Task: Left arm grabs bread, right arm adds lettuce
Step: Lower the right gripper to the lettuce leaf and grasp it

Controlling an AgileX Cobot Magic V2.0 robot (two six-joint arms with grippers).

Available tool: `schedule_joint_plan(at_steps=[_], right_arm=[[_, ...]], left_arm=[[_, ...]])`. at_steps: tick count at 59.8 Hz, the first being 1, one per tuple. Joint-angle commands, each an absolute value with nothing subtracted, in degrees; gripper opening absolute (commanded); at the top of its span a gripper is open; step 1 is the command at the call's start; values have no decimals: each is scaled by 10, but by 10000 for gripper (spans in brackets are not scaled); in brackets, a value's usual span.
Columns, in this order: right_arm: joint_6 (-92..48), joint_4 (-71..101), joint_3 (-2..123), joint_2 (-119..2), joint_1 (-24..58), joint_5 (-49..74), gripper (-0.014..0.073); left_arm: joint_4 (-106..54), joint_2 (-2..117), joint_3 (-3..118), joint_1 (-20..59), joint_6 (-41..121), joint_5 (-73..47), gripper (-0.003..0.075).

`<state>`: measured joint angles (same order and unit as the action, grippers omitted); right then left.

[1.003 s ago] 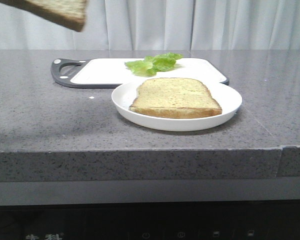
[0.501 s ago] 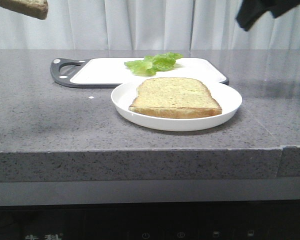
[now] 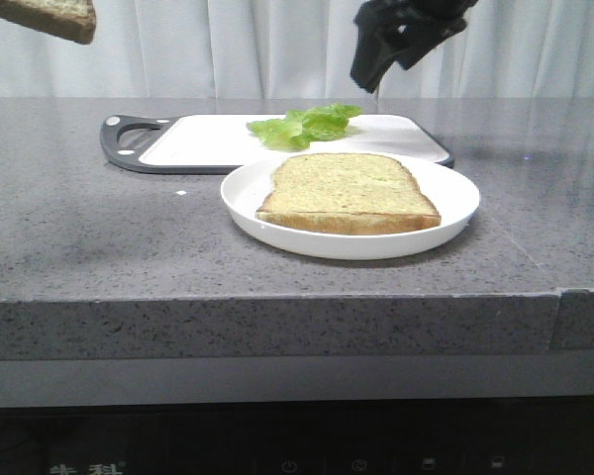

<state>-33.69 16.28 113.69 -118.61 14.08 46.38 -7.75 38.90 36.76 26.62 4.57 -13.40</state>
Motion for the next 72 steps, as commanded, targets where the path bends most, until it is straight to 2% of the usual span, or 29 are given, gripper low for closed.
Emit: schedule_joint_plan(at_steps=[1,18,55,59,69,72], right_arm=[[-350,179,1198,-1185,140,467,536],[-351,195,1260,-1243,140,465,536],[-374,226,1261,-1277,141,422,530],[-374,229,1261,-1279,141,421,479],[-374,230,1261,-1279,141,419,170],[-374,230,1261,-1279,141,420,102]], left_arm=[[-84,389,385,264,43,-84,-21],[-84,389,385,264,43,-84,-21],[-91,389,385,264,43,-82,-21],[-94,389,385,264,43,-80,-21],[-95,389,385,264,43,-80,-21],[-95,389,385,264,43,-80,-21]])
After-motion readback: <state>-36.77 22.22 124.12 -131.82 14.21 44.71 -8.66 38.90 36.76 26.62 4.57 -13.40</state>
